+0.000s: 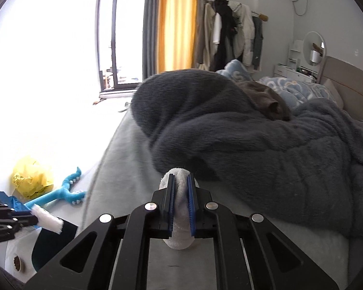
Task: Collect trash
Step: 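Carry the bubble wrap and sock with both tools over the bin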
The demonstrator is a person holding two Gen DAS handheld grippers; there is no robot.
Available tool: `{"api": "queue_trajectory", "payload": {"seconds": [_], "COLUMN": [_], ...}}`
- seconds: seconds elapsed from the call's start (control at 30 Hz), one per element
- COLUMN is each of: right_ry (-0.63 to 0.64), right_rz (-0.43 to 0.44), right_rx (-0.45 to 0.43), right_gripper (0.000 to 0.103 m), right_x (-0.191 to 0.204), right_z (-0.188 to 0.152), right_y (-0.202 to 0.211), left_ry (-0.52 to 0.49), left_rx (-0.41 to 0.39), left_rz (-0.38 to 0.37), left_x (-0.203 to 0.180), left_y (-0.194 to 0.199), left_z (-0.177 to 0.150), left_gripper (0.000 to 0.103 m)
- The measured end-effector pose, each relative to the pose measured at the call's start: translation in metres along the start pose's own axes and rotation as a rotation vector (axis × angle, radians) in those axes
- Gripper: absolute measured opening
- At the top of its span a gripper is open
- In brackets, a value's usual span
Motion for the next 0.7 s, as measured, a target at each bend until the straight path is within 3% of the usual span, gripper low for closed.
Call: {"api": "queue_trajectory", "payload": {"seconds": [0.4,0.7], "right_ry": [0.074,0.102], "right_rz": [0.237,0.371], "right_rx": [0.015,0.107], "right_gripper": [0.01,0.01], "right_x": [0.121,0.193], "right_z": [-0.008,-0.037], "right_y": [-0.003,-0.017], "left_ry": [0.059,0.12], "left_rx": [0.168,0.291], "left_rz": [0.002,-0.031], "left_x": [0.041,0.062], "left_y": [-0.026,-0.043], "left_z": [-0.058,-0.098], "left_gripper": [0.015,0.016]}}
Point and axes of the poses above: each gripper's, at about its wrist camera, not at the fingertips, and y roughly against the way its jaws point, x to its left, z to its top, the point moved 10 cm from there along -y, roughly the way its jaws point, and after that the axes turned 4 degrees about -y, right-handed, at the moved point
